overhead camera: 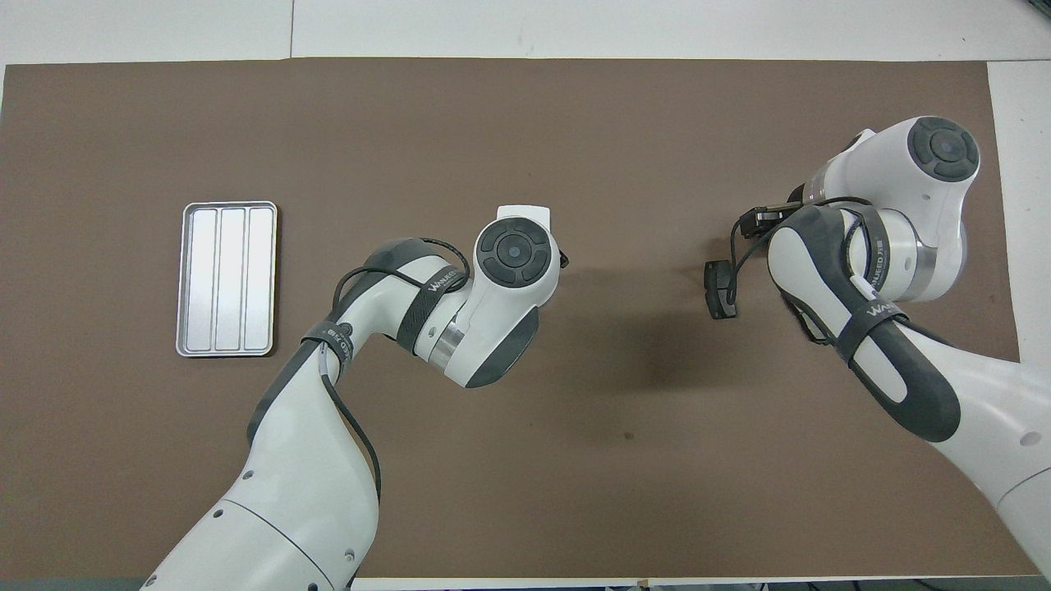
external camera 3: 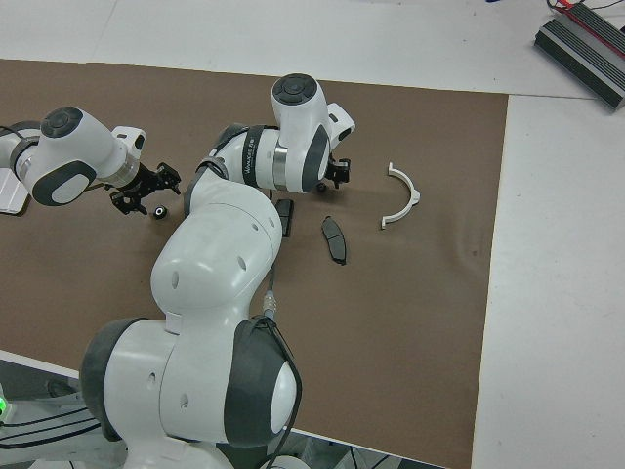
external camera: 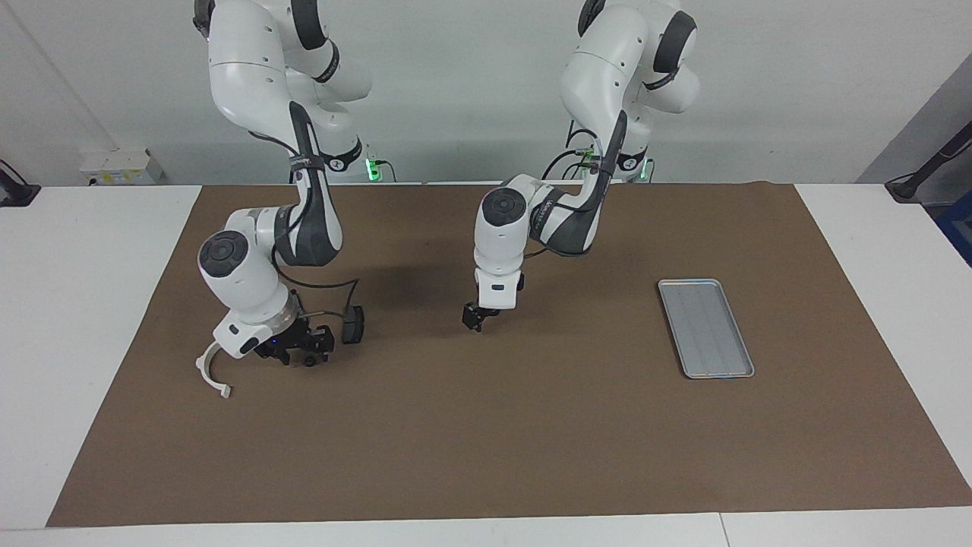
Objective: Pick bearing gear from pile to tray
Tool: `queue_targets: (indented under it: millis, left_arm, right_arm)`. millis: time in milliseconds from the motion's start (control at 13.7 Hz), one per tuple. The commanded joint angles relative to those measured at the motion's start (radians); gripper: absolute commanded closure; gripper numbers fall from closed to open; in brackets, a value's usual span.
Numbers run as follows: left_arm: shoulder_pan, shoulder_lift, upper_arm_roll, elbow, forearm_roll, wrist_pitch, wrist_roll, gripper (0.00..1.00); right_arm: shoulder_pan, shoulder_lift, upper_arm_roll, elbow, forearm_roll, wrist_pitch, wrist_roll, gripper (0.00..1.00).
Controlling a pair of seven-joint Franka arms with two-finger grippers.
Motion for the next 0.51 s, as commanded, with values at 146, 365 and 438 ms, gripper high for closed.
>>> queue_targets:
  millis: [146, 365, 438]
  left_arm:
    - [-0.015, 0.001, 0.011, -0.008, 0.025, -0.012, -0.025, 0.07]
    - [-0.019, -0.001, 0.011, -0.012, 0.028, -0.021, -0.023, 0.13]
    - [-0.021, -0.002, 0.011, -0.014, 0.028, -0.032, -0.023, 0.13]
  right_arm:
    - [0.003, 0.006, 0.006, -0.01, 0.006, 0.042, -0.019, 0.18]
    - [0.0, 0.013, 0.006, -0.013, 0.006, 0.049, -0.022, 0.21]
    - [0.0, 0.015, 0.006, -0.013, 0.006, 0.049, -0.024, 0.21]
